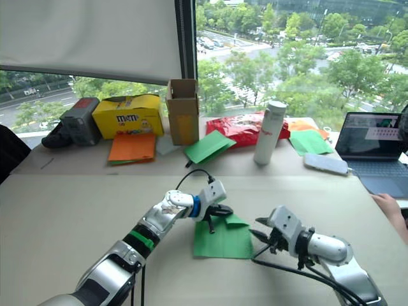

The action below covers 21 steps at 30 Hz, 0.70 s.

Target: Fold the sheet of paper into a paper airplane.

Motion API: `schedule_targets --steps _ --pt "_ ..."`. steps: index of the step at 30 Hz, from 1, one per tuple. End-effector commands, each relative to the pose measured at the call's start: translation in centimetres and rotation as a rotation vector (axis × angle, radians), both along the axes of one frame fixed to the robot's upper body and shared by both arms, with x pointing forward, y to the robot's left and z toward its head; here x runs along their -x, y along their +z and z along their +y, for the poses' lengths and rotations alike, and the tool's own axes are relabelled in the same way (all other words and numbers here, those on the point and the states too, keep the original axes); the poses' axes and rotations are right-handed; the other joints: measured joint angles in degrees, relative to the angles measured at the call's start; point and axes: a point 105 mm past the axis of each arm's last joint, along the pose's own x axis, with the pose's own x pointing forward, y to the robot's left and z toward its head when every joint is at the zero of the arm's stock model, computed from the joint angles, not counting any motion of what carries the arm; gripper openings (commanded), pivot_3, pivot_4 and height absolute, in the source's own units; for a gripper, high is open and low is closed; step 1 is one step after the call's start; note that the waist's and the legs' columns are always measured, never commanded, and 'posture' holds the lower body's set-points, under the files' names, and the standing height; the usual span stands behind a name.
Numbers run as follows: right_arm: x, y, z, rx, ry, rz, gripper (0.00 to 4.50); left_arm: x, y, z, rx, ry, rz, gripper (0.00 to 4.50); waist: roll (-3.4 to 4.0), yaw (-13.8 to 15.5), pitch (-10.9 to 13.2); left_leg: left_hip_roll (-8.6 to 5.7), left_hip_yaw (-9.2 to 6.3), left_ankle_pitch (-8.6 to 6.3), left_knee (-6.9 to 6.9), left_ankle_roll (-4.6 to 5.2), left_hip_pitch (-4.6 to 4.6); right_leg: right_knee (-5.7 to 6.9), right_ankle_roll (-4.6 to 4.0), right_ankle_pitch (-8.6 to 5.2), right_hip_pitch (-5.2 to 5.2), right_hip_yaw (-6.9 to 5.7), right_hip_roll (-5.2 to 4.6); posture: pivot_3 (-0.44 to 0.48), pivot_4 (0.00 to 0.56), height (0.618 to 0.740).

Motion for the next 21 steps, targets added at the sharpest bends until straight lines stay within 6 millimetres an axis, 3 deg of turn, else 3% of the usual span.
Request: schedule_targets --steps 1,3,9,14,21 --pt "-1.6 1.3 0.8 -0.072 -0.053 -0.01 0.7 0.7 -2.7 0.9 -0.078 0.012 0.068 0.0 0.01 0.2 0.0 -0.01 -0.01 0.0 -0.01 0.0 0.0 0.0 0.01 0.0 -0.02 0.0 -0.01 0.0 0.15 0.74" --pt "-2.3 0.5 1.9 -0.146 -0.082 0.071 0.05 0.7 -2.6 1.2 -0.074 0.011 0.069 0.0 -0.01 0.3 0.0 -0.01 -0.03 -0.01 -0.01 0.01 -0.01 0.0 0.01 -0.01 -0.05 -0.03 0.01 0.0 0.15 0.74" --pt "-3.2 -1.8 3.2 -0.179 -0.132 0.177 0.01 0.0 -2.3 1.9 -0.075 0.04 0.055 0.0 0.0 0.3 0.0 -0.05 0.02 -0.03 -0.03 0.05 -0.05 0.05 0.02 -0.01 -0.07 -0.03 0.0 0.0 0.15 0.74" --pt "-1.8 -4.6 2.0 -0.152 -0.19 0.283 0.01 0.0 -2.1 2.0 -0.063 0.048 0.059 0.0 0.02 0.2 0.0 -0.04 0.0 -0.03 -0.02 0.05 -0.03 0.05 0.01 -0.01 -0.04 -0.03 0.0 0.0 0.15 0.74" --pt "1.2 -5.5 -0.6 -0.136 -0.244 0.322 0.01 0.1 -2.2 1.8 -0.056 0.042 0.068 0.0 -0.08 0.6 -0.2 -0.05 -0.01 -0.06 -0.01 0.09 -0.03 0.0 0.03 -0.02 -0.03 -0.06 -0.04 0.0 0.15 0.74"
